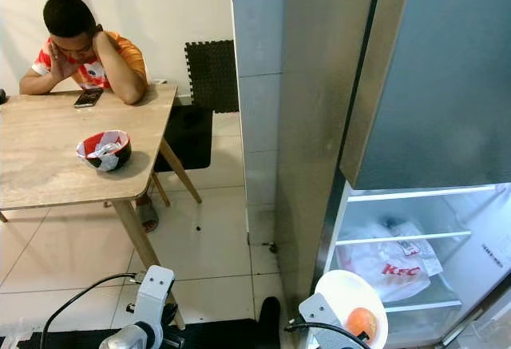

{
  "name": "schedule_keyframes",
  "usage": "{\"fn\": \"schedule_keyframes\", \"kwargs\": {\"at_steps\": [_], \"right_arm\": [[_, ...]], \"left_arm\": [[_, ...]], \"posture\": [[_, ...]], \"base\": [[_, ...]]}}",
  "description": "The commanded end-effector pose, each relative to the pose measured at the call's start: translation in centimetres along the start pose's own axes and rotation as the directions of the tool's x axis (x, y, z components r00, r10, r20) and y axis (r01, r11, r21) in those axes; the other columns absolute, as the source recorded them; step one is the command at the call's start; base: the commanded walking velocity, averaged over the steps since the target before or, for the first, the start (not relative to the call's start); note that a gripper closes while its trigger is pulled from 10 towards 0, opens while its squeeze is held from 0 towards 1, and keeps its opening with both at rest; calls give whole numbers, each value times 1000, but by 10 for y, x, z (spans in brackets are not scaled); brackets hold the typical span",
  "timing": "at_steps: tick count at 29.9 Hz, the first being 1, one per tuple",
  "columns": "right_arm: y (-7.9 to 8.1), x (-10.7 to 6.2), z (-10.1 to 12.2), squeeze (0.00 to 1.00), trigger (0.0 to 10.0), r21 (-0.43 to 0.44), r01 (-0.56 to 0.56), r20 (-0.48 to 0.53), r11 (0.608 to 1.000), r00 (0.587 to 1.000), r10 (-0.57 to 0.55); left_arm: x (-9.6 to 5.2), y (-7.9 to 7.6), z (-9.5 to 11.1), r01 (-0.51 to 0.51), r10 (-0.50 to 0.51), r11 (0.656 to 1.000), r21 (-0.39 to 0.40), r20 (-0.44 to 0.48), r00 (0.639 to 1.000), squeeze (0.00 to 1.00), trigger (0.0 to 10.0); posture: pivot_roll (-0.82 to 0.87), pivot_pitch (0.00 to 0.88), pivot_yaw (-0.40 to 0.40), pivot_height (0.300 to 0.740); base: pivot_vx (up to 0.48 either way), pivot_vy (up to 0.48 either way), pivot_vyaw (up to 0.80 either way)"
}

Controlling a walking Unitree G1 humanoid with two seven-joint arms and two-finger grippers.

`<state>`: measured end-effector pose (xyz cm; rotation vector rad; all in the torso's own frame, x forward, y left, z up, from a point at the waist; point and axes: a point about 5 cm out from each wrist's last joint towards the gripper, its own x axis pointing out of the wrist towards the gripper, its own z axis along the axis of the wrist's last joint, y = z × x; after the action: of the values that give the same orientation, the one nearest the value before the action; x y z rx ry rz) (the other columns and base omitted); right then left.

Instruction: Restocking fridge

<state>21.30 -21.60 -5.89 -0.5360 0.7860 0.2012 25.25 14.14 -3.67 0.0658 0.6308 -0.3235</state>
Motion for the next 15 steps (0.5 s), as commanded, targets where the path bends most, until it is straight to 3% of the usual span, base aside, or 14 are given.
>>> {"fn": "schedule_keyframes", "kwargs": {"at_steps": [1,15], "right_arm": [[-2,0,1,0,10000,-14,7,3,1000,1000,-7],[-3,1,4,0,10000,-48,3,14,999,1000,-3]], "left_arm": [[0,-2,-4,-3,3,1000,-16,-17,1000,0,10000],[2,-2,1,-22,22,999,-48,0,1000,0,10000]], "posture": [[-91,34,51,740],[-94,53,49,740]], "base": [[0,-300,0],[0,-354,0]]}}
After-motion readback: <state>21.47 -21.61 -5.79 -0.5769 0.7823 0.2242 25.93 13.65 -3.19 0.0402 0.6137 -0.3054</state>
